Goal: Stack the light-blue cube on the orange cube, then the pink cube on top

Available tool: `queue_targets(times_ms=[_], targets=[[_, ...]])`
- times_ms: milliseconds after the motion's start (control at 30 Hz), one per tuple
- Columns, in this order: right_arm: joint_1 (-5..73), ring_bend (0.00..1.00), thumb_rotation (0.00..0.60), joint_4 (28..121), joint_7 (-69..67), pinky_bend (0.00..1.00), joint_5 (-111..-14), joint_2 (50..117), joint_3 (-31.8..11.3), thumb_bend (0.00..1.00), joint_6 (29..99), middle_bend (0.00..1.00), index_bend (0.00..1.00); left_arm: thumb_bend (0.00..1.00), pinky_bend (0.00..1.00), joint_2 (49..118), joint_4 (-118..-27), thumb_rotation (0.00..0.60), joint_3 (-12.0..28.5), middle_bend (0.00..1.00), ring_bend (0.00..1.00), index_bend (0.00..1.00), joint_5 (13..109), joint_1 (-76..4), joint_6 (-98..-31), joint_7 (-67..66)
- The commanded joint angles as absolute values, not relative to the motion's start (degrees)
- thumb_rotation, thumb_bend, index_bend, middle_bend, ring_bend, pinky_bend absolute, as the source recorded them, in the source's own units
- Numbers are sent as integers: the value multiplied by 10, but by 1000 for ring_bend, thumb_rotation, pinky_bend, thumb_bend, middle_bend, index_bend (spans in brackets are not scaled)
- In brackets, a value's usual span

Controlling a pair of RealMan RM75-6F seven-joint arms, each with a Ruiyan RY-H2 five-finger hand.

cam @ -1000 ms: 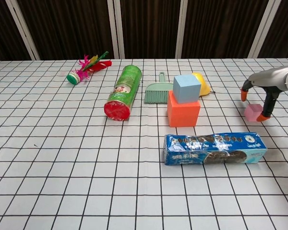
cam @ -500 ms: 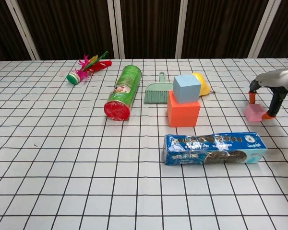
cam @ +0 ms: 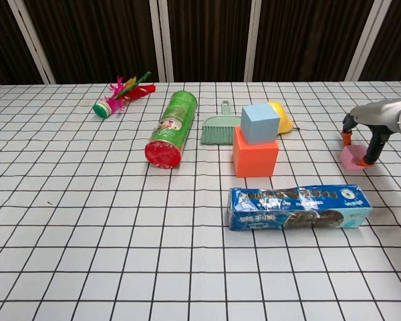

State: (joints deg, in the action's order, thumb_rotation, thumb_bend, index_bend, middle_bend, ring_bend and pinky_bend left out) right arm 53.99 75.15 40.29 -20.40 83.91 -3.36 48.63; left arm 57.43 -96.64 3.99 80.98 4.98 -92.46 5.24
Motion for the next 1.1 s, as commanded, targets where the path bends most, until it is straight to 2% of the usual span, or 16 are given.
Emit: queue_targets(times_ms=[33,500,800,1100], targets=[[541,25,600,751,405,15,-203,839,-35,386,487,78,419,161,0,574,-967,600,39,0,0,103,811,50,-924,53],[540,24,600,752,421,15,-184,833,-31,408,482,78,422,161,0,575,-969,600,38,0,0,108,812,49,-922,45],[539,25,600,753,417,15,-187,832,-35,419,482,78,507,161,0,577,-973,600,36,0,0,108,815,47,-921,36],[538,25,600,761,416,15,-190,829,-38,434,487,78,527,161,0,577,-972,600,36,0,0,108,815,46,-919,36]])
